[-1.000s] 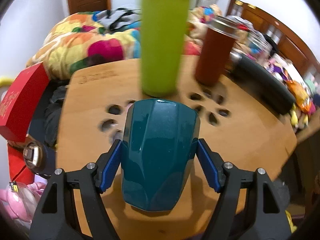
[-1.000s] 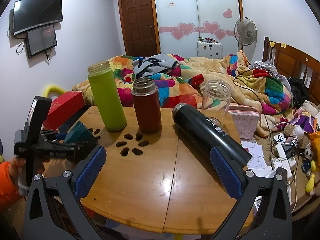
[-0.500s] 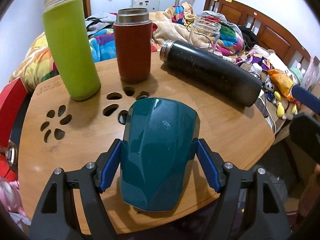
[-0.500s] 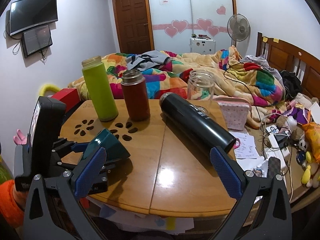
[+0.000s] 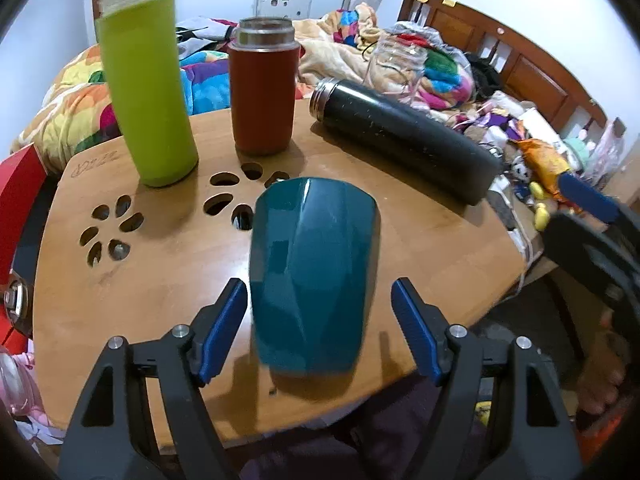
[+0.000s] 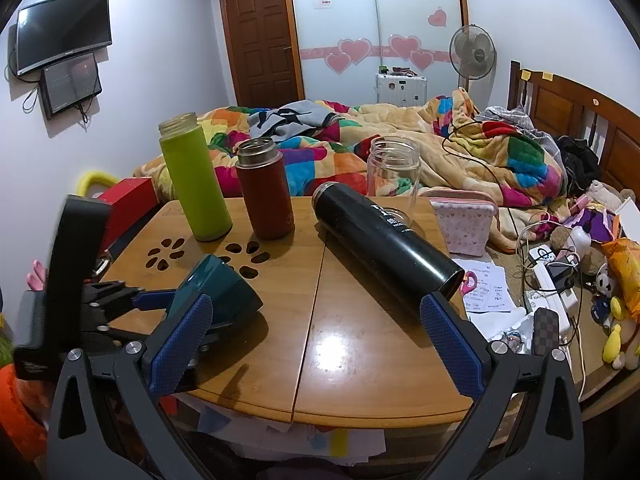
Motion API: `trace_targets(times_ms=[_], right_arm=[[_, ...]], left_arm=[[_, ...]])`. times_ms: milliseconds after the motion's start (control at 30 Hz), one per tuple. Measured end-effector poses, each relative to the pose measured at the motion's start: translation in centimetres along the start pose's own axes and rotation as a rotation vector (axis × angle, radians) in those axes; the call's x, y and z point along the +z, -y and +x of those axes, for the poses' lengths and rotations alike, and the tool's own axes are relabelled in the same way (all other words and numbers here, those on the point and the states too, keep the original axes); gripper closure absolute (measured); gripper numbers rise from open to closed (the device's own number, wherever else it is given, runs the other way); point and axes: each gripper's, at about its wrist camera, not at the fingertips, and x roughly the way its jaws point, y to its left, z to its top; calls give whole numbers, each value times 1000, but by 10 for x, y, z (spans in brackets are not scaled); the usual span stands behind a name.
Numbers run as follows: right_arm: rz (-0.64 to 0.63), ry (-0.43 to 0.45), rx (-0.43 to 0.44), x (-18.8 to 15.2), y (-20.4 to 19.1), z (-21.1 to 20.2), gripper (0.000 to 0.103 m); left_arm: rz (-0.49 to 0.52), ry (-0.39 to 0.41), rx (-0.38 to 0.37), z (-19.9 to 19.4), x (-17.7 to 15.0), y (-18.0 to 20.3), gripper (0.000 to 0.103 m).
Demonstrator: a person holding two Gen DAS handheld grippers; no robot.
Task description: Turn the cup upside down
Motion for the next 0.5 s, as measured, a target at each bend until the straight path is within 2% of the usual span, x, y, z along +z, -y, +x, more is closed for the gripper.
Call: trace_targets(times_ms=[200,400,500], right_arm=[[28,-47,41,-10,-11,8,0],[46,-99,95,-24,-42,30,0],[59,-146,123,-30,-62,49,0]], left_arm=[[-37,77,5,-52,-19,-24,29],[-86,146,140,-86,-32,-57,29],[-110,161,168,-92,-34,-71,29]])
